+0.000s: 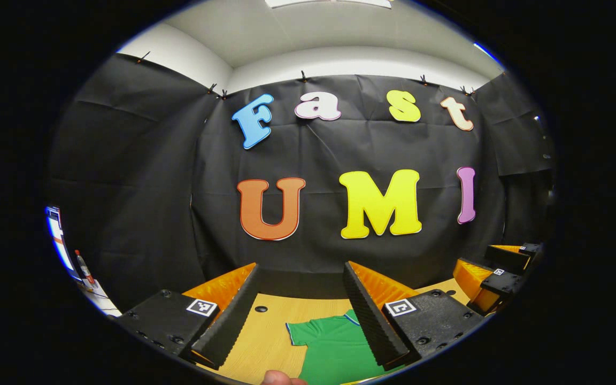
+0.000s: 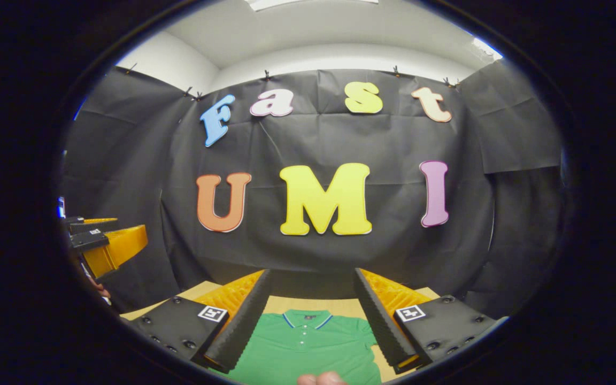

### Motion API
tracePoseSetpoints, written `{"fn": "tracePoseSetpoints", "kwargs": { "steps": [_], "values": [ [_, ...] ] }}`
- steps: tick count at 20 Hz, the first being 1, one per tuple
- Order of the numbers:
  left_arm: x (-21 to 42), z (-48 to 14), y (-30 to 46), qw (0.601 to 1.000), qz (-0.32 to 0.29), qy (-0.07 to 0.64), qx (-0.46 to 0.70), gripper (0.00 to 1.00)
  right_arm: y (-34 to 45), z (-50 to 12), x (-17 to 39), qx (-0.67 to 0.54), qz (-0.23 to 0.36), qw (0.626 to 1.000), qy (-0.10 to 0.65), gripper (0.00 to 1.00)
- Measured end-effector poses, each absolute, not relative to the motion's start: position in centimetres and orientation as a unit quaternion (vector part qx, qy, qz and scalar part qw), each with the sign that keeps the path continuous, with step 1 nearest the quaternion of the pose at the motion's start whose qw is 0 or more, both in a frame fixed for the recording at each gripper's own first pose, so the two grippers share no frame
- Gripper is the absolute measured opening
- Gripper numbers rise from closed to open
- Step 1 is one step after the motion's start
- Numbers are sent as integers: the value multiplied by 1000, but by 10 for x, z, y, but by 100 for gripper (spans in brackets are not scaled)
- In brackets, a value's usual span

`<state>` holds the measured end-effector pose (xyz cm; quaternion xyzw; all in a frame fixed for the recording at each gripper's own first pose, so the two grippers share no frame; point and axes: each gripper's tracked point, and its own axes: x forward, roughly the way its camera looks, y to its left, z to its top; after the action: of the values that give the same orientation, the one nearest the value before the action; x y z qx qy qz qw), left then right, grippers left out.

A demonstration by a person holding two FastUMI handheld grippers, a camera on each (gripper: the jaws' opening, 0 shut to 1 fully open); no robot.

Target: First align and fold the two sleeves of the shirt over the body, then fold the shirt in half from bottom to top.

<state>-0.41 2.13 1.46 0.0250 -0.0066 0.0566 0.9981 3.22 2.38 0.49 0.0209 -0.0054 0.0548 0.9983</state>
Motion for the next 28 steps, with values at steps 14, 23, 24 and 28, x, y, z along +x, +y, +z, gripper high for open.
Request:
{"fn": "tracePoseSetpoints", "kwargs": {
  "steps": [14,23,24,28],
  "values": [
    [32,-51,-56,998,-36,47,-9,100,-79,-49,43,-11,-29,996,84,98],
    [41,-69,-58,997,-27,69,-10,98,-107,-136,68,16,-20,970,243,97],
    [41,-71,-56,997,-23,70,-7,98,-110,-144,73,25,-22,965,261,94],
    [41,-72,-48,997,-6,72,-5,99,-124,-180,90,70,-28,929,362,94]
  ]
}}
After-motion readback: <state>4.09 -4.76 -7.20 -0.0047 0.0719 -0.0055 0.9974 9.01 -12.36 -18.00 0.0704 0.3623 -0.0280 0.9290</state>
